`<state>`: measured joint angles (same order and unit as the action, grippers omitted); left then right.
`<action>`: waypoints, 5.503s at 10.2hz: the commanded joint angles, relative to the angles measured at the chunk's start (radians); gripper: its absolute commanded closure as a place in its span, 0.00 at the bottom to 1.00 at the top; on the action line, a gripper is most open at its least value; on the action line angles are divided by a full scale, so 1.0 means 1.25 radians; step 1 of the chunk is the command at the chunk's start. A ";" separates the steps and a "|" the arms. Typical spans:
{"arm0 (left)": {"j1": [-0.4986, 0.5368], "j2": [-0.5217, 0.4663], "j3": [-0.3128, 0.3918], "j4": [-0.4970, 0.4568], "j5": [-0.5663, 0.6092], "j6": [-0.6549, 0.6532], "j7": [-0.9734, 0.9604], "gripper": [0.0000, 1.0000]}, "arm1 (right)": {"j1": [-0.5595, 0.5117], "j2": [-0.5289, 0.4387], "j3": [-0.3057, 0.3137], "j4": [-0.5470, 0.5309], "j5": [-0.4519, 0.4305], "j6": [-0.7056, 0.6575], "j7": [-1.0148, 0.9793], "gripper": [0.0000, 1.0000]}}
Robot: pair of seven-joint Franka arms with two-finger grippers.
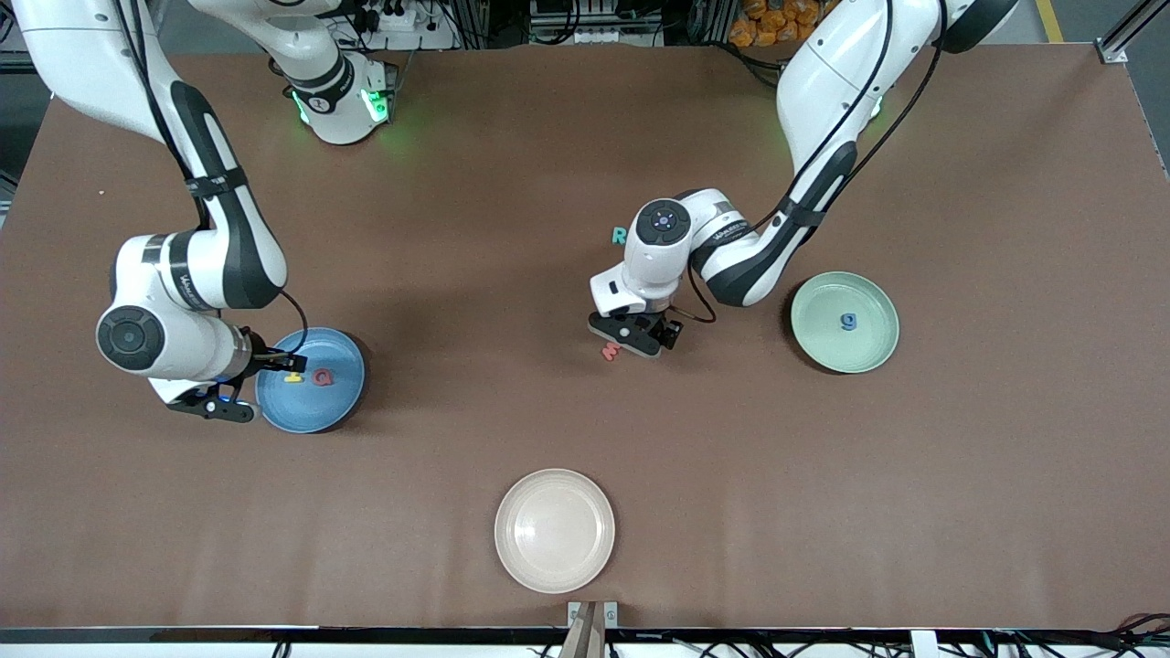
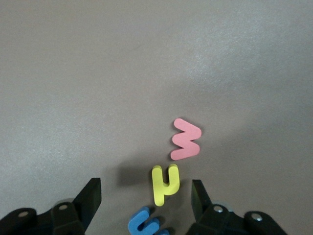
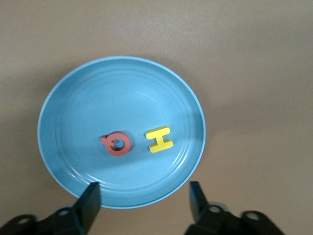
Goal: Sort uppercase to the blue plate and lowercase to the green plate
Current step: 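Open the right gripper to drop the yellow H on the blue plate, then grasp the yellow letter with the left gripper while the right gripper withdraws, then carry the yellow letter to the green plate and open the left gripper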
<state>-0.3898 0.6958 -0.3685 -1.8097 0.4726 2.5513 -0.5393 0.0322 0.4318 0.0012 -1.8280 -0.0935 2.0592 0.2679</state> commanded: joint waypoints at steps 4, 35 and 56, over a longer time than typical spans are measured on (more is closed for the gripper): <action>-0.005 0.025 0.002 0.034 0.021 -0.010 -0.012 0.23 | -0.010 -0.149 0.006 0.007 0.007 -0.037 -0.028 0.00; 0.332 -0.142 -0.101 -0.048 0.000 -0.238 0.257 1.00 | 0.011 -0.350 0.052 0.263 0.086 -0.425 -0.099 0.00; 0.873 -0.266 -0.435 -0.313 -0.001 -0.193 0.097 0.51 | 0.464 0.004 0.085 0.257 0.038 -0.043 0.356 0.00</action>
<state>0.6818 0.4436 -0.8946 -2.1782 0.4731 2.3083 -0.3747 0.5733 0.3946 0.1090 -1.5184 -0.0202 1.9593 0.6618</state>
